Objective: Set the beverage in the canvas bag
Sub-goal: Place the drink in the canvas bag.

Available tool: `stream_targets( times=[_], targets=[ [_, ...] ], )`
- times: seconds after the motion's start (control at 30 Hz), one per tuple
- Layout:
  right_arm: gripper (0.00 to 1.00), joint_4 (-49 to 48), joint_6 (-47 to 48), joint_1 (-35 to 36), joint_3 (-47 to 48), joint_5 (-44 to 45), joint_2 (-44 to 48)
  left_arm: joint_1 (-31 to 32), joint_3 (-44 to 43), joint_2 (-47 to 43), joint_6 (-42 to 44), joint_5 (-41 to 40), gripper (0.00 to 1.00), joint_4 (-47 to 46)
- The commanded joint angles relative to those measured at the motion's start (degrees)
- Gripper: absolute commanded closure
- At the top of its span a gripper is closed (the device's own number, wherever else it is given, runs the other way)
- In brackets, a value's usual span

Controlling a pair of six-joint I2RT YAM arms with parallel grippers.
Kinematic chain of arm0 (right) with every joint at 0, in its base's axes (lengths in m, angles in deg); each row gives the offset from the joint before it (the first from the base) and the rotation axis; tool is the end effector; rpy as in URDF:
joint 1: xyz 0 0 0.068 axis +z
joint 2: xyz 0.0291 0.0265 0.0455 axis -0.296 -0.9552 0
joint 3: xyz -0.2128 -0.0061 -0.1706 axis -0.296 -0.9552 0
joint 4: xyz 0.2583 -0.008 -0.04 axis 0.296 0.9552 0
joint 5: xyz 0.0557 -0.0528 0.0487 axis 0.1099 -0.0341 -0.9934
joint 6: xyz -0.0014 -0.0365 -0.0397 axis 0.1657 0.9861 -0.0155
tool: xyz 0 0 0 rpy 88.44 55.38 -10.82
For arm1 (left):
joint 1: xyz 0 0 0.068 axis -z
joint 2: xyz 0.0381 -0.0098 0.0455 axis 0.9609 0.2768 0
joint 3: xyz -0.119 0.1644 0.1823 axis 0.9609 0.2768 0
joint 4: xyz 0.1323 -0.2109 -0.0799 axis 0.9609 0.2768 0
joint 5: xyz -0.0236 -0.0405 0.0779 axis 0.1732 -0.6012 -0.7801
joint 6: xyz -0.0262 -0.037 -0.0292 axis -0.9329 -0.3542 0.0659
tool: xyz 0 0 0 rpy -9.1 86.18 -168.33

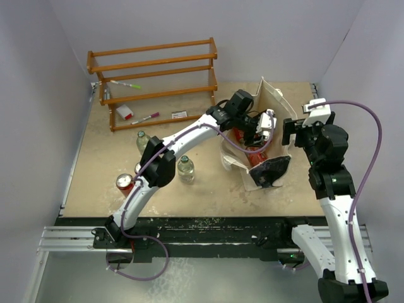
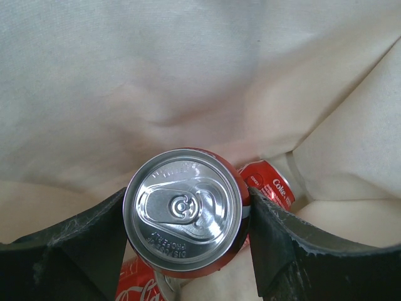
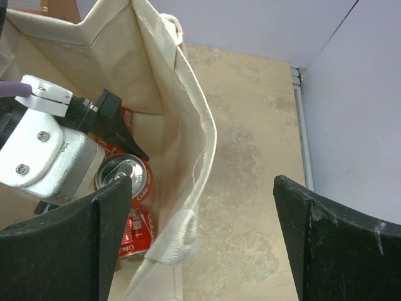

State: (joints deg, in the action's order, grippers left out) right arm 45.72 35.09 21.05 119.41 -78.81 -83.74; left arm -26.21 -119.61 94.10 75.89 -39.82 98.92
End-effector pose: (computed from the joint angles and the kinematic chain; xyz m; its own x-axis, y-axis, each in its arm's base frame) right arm 0.1632 0.0088 0.4013 -0.0587 -0.1264 -0.9902 -0.0139 0.9920 -0.1258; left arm 0.3501 -0.4220 0.2652 0.2409 0.3729 -0.8961 0.9633 -0.2042 0.1739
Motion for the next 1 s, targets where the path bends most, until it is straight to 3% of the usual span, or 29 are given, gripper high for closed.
stream_targets(
  times=[0.0,0.43,0.67,0.97],
  targets=[
    [0.06,-1.67,0.50,-0.32,-0.44,-0.48,0.58,0.70,-3.09,-4.33,0.93,0.51,1.00,0.02],
    [0.06,-0.81,2.35,-0.47,-1.69,-0.74,0.15,-0.31,-0.86,-5.93,1.84,13.64,1.00,9.42],
    [0.06,-1.17,3.26,-0.67,-2.23,-0.65,-2.26,-1.22,3.87,-5.76,2.14,4.05,1.00,2.38],
    [0.06,-2.05,3.94,-0.67,-0.31,-1.02,-8.32,-3.25,-0.82,-1.08,0.88,3.28,1.00,3.04]
  ],
)
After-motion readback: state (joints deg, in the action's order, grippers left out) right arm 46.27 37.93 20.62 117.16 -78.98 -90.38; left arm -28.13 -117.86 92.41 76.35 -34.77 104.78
